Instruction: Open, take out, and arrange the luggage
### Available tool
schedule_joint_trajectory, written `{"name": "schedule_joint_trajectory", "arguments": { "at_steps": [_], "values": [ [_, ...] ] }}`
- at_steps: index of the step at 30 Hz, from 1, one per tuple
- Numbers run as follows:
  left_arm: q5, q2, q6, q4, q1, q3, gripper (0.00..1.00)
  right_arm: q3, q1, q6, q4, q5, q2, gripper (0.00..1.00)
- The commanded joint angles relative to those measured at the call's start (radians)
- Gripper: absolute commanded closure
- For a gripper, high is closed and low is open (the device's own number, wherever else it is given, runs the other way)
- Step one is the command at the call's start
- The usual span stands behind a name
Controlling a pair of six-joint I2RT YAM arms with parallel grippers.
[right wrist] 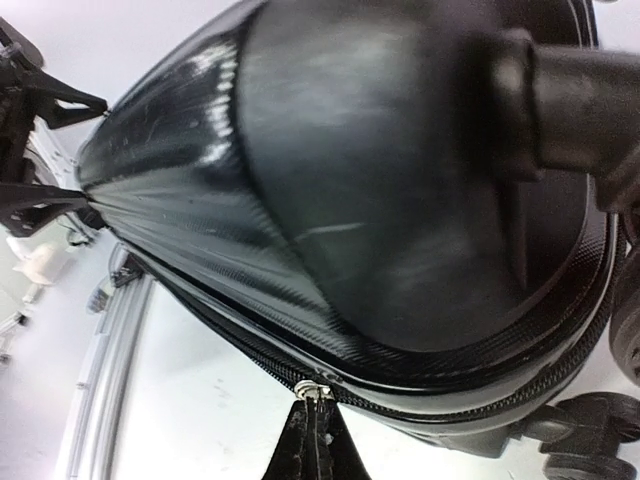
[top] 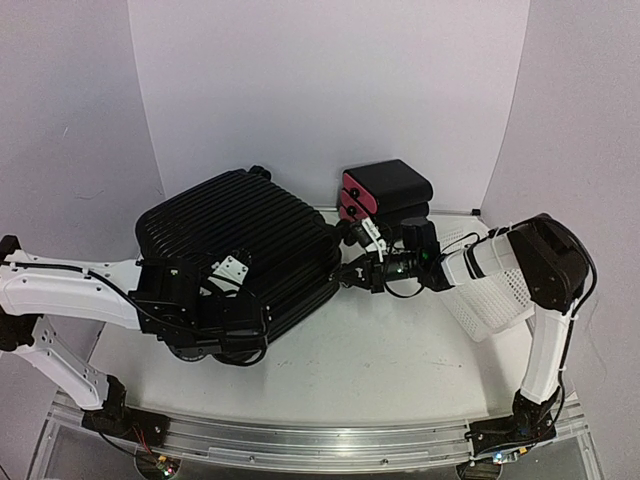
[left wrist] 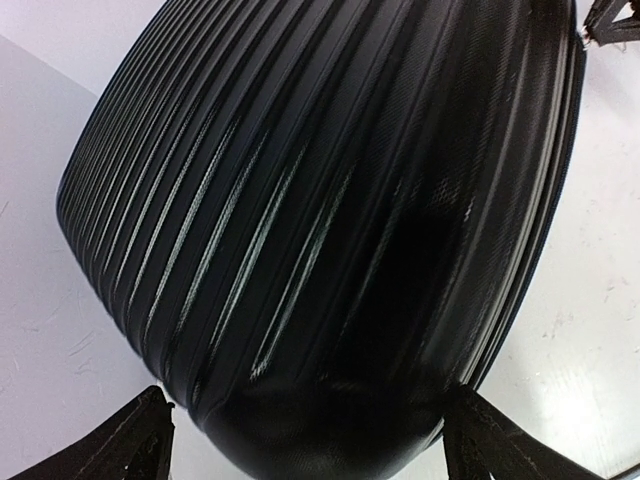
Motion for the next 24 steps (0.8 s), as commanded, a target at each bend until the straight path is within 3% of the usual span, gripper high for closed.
{"name": "schedule_joint_trajectory", "arguments": {
  "at_steps": [1,5,9,13,17,20,24],
  "values": [
    [-0.04,-0.055,-0.029,-0.123,0.052,-0.036,0.06,0.116,-0.049,0.082,0.066,-0.134,0.045,1.0],
    [-0.025,-0.095,0.005,-0.131,0.078,-0.036,0.06,0.173,-0.057,0.093,0.07,-0.151,0.093,1.0],
    [0.081,-0.132,0.128,-0.093,0.08,0.072,0.01,0.13,-0.029,0.128,0.116,-0.095,0.06,1.0],
    [0.272,-0.187,0.365,0.125,0.098,0.216,0.01,0.061,0.031,0.105,0.118,0.034,0.011,1.0],
    [0.523,-0.226,0.539,0.437,0.236,0.26,0.0,0.008,0.128,0.064,0.12,0.155,-0.015,1.0],
    [0.641,-0.141,0.596,0.54,0.355,0.347,0.02,-0.007,0.2,0.066,0.128,0.249,-0.022,1.0],
    [0.867,0.12,0.648,0.546,0.485,0.582,0.08,-0.006,0.288,0.066,0.135,0.335,-0.027,1.0]
  ]
}}
